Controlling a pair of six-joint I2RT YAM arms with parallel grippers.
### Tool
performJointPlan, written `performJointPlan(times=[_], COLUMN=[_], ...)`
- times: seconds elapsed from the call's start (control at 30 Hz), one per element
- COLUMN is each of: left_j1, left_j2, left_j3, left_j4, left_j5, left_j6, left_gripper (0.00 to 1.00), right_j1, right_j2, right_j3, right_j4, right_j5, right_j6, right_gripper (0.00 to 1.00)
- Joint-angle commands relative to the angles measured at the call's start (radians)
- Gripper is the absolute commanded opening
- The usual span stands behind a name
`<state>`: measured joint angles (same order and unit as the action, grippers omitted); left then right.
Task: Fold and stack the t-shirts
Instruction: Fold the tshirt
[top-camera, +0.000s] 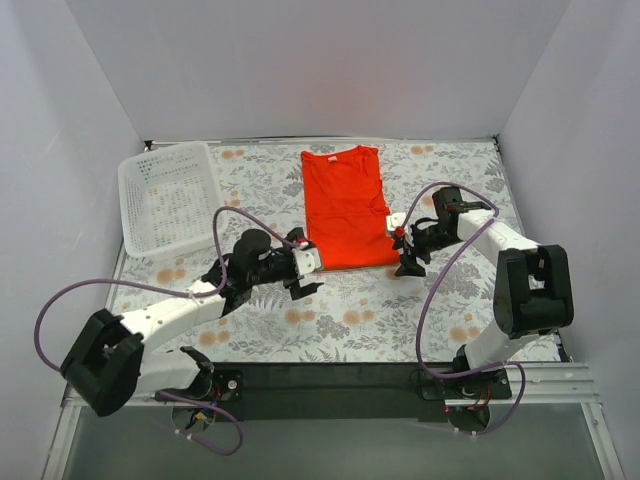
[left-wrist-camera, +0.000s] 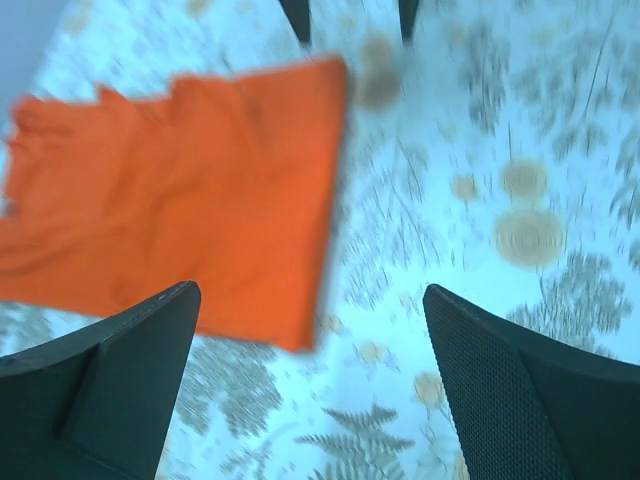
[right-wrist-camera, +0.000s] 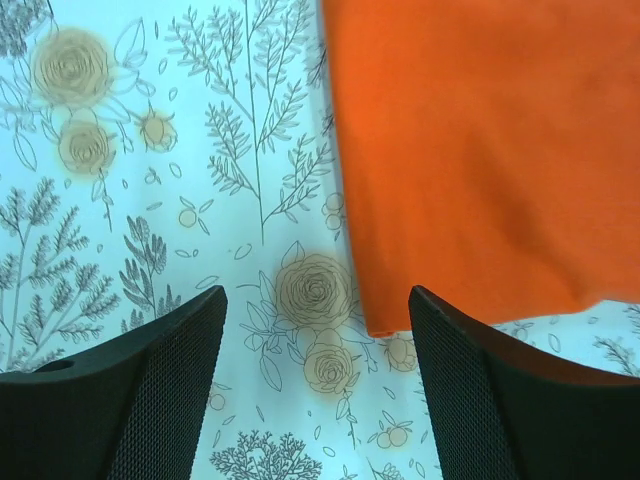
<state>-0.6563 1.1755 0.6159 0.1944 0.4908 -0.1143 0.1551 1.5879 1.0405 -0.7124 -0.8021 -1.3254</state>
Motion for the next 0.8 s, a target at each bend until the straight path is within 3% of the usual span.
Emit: performJointPlan(times=[0.0,0.2,0.53,0.77], left_j1=[0.006,0.004,0.003,0.003], left_j2=[0.094,0.272,0.409,0.489], left_j3=[-0.073,-0.016,0.033,0.064], left_j4=[0.039,0.128,0.148,0.139], left_j5=[-0.081,-0.12,-0.139,-0.17], left_j6=[0.156,0.174,0.196,0.199], left_gripper=[0.86,0.77,0.73,0.57], right_j1=[-0.002,0.026,0.061,0.073], right_j2=[0.026,0.044,0.118,0.149], right_j3=[0.001,-0.022,-0.034,-0.037], right_j4=[-0.006,0.142,0.151,0.165], right_j5=[0.007,0.104,0.164,0.199], right_j6=[-0.176,-0.091,-0.087,-0.072], right_gripper=[0.66,0.65,0.59,0.53])
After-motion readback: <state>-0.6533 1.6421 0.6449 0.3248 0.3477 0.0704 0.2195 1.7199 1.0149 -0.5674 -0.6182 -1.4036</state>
